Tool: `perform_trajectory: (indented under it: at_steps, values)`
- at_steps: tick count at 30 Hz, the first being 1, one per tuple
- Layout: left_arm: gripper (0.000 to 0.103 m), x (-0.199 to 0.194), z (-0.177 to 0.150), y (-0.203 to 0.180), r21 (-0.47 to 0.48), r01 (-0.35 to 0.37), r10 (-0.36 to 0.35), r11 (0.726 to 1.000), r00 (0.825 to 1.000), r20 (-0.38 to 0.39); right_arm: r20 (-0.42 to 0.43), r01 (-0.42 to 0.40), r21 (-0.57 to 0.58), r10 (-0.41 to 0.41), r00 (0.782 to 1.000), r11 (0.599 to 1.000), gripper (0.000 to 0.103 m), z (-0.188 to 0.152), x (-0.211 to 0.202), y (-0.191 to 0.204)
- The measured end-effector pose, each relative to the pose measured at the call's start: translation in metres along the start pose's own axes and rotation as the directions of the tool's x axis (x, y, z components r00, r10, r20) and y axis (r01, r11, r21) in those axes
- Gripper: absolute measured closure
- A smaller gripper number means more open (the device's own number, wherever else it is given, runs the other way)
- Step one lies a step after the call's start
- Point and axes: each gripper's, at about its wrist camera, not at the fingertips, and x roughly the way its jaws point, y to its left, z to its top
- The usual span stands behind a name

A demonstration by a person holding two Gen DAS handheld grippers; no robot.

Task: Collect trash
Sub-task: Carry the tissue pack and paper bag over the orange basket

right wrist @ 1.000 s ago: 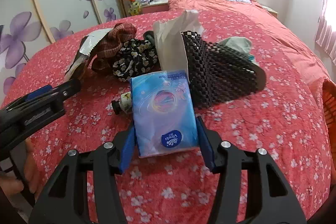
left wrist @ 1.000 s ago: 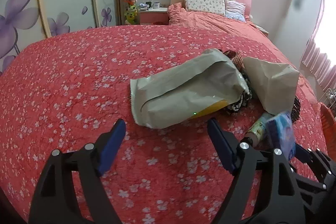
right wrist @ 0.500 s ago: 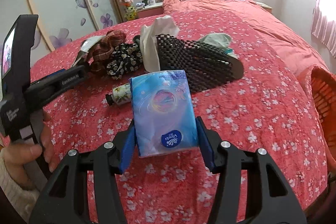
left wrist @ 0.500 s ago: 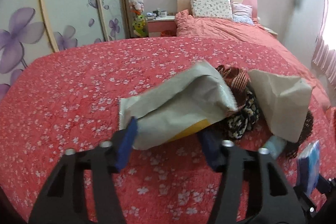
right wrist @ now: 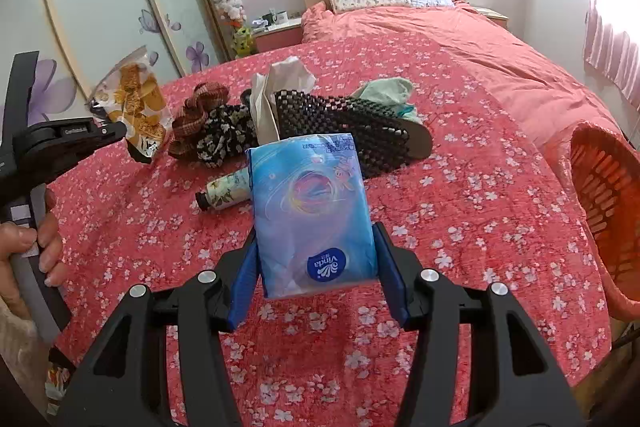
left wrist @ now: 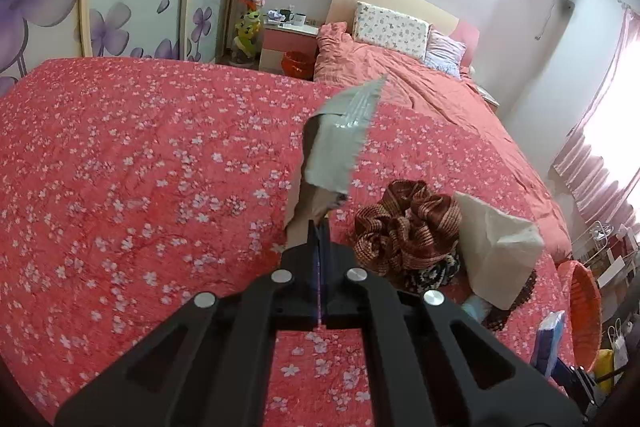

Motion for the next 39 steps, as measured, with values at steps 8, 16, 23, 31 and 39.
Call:
perform_trajectory:
  at_steps: [8,16,23,31,39]
  values:
    - [0.102,-0.026,0.001,-0.018,0.034,0.019,-0.02,0.999,0.999,0.027,0.05,0.008,0.014,-0.008,0.999,1.0,0.049,0.005,-0.018,-0.012]
    - [0.102,-0.045,-0.002,-0.049,0.061,0.051,-0.054,0.997,0.998,0.036,0.103,0.028,0.041,-0.032,0.994,0.999,0.049,0.01,-0.041,-0.026]
    - [0.102,-0.061,-0.007,-0.082,0.096,0.089,-0.093,0.991,0.995,0.037,0.149,0.052,0.07,-0.062,0.987,0.996,0.049,0.013,-0.06,-0.042]
    - [0.102,-0.073,-0.018,-0.125,0.146,0.156,-0.161,0.977,0.987,0.023,0.2,0.097,0.106,-0.117,0.973,0.99,0.049,0.016,-0.08,-0.065]
    - [0.102,-0.079,-0.036,-0.174,0.195,0.232,-0.234,0.953,0.972,-0.011,0.229,0.14,0.151,-0.172,0.958,0.979,0.049,0.014,-0.097,-0.093]
